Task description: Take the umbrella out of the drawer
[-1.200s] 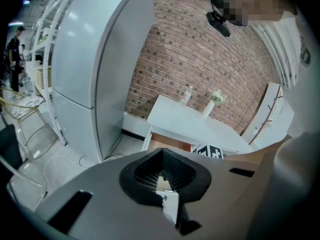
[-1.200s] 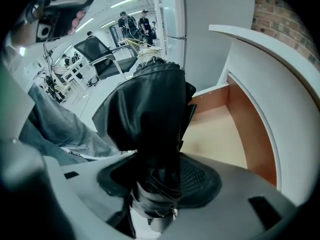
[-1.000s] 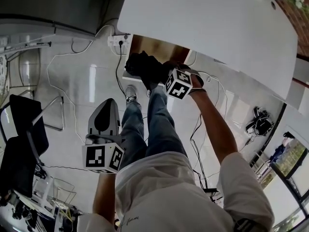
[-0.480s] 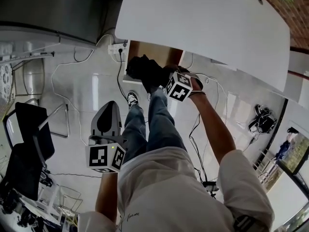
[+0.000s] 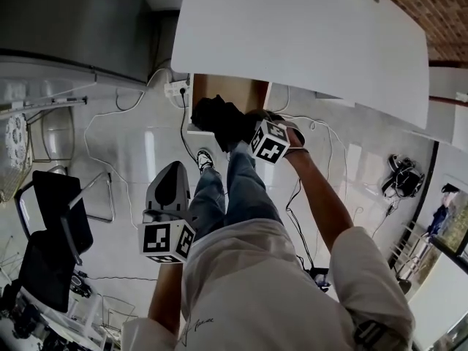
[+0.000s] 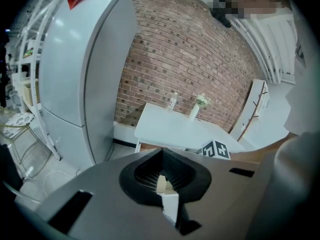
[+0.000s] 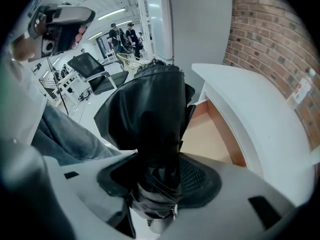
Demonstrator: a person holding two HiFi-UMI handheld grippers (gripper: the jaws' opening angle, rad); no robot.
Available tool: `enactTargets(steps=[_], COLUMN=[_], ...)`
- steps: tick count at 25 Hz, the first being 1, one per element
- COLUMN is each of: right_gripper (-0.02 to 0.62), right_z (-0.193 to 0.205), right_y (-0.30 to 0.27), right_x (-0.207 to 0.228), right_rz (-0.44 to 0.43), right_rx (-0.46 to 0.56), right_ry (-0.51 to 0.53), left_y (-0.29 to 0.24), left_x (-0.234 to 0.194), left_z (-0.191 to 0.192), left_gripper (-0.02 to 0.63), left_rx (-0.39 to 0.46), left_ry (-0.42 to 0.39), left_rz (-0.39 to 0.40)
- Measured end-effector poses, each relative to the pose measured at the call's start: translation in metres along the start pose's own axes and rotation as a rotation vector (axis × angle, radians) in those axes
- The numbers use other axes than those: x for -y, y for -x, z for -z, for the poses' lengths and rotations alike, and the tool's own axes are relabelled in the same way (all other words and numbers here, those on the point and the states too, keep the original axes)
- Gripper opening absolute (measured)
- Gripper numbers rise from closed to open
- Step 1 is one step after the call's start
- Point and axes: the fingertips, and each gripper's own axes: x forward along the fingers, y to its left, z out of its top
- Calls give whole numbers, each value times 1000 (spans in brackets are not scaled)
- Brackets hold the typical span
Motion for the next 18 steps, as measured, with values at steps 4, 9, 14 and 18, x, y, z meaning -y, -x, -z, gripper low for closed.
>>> enactTargets(steps=[4, 9, 14, 18], right_gripper=[235, 235, 235, 235], right_z=[-2, -7, -13, -18], right_y=[13, 29, 47, 61], right_x=[-5, -12, -17, -20], right_rz=[16, 36, 60, 85], right_rx=[20, 41, 67, 80], right_ry=[-25, -58, -90, -98], left_y=[1, 6, 13, 16], left_x=[3, 5, 5, 7], left_z=[-8, -16, -23, -28], left_gripper=[17, 17, 17, 17], left_rx=[15, 27, 32, 35], left_ry=[-5, -21, -23, -46], left_rz=[14, 31, 43, 66])
